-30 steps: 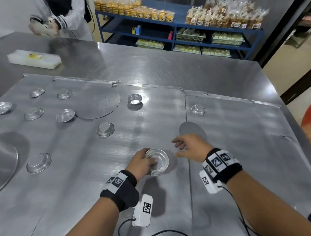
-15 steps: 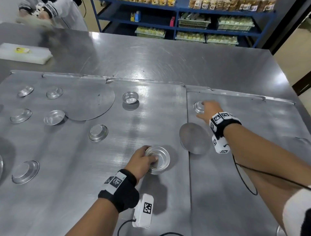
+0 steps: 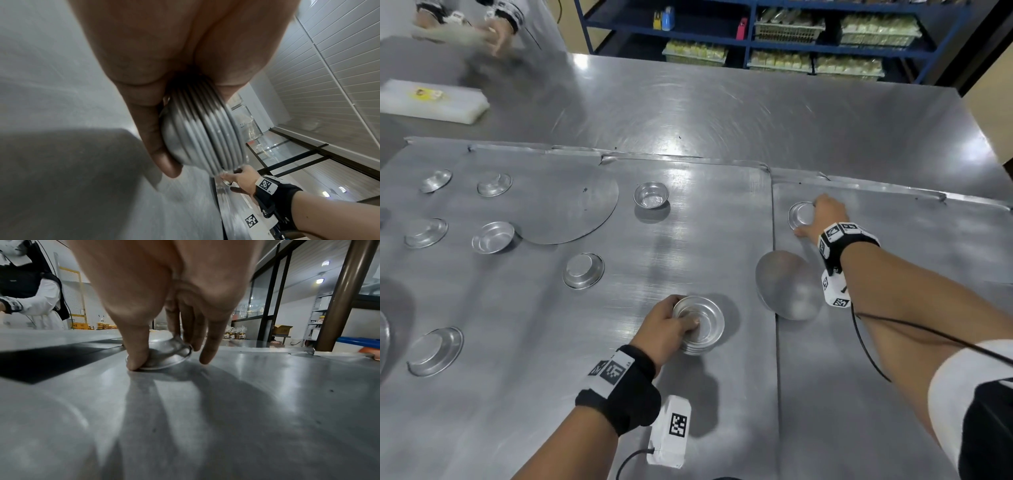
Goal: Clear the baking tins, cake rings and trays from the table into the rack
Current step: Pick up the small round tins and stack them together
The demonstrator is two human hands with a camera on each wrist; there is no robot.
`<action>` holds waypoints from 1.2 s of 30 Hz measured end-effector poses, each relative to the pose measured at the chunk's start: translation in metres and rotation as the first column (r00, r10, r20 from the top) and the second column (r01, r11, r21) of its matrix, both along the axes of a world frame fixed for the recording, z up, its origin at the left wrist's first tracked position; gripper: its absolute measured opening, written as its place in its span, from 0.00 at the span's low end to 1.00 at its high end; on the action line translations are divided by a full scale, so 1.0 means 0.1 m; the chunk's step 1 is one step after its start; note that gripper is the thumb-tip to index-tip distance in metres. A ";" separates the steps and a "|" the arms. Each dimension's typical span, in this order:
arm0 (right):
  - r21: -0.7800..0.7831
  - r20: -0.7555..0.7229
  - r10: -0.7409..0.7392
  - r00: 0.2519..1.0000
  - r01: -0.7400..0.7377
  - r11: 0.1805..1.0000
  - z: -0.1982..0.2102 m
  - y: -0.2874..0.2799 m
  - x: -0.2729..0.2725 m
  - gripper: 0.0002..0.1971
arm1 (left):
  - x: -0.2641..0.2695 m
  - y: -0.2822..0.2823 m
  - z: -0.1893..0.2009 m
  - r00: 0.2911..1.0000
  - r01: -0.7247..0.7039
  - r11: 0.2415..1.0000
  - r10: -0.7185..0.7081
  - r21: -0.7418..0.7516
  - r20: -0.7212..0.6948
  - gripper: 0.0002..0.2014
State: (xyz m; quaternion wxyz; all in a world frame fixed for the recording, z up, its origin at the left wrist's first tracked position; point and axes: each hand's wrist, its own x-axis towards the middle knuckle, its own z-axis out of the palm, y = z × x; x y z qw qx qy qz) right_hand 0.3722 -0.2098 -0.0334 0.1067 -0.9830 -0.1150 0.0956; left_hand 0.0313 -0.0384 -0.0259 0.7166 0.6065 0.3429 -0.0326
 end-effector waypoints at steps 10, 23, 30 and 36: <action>0.290 0.143 0.014 0.990 -0.055 0.956 0.31 -0.17 -0.73 0.39 | -0.22 -0.09 0.04 0.998 0.066 0.997 -0.066 0.049 -0.007 0.13; 0.840 0.008 0.109 0.994 -0.066 0.539 0.85 -0.27 -2.65 0.36 | -0.50 -0.29 0.34 0.998 0.040 0.993 -0.035 -0.107 0.048 0.16; 0.899 -0.053 0.211 0.976 -0.046 0.437 0.73 -0.38 -3.37 0.35 | -0.64 -0.34 0.40 0.983 0.167 0.979 -0.157 -0.115 0.095 0.40; 0.884 -0.070 0.259 0.963 -0.061 0.464 0.64 -0.39 -3.66 0.35 | -0.75 -0.44 0.42 0.989 0.118 0.983 -0.104 -0.137 0.106 0.30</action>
